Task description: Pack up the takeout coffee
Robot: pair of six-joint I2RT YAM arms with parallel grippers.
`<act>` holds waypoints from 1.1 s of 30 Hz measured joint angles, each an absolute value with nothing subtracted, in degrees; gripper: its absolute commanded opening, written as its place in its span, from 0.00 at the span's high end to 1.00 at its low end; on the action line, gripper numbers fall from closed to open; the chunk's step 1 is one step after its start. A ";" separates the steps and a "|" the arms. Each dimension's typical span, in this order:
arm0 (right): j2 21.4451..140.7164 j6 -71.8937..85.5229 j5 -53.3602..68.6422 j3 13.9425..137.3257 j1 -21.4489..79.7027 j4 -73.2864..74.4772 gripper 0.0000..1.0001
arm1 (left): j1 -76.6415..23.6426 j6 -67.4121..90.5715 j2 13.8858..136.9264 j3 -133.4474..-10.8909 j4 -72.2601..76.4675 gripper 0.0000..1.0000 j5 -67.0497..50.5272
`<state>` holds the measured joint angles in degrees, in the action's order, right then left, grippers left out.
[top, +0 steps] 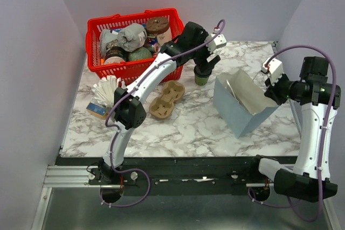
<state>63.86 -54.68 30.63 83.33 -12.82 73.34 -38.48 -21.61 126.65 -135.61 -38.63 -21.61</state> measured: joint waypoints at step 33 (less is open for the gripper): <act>67.77 -56.64 37.34 84.05 -19.88 75.92 0.99 | -39.03 -22.57 137.29 -135.57 -38.46 0.04 -13.50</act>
<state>67.77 -56.64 37.34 84.05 -19.88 75.92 -39.03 -22.57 137.29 -135.57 -38.46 -13.50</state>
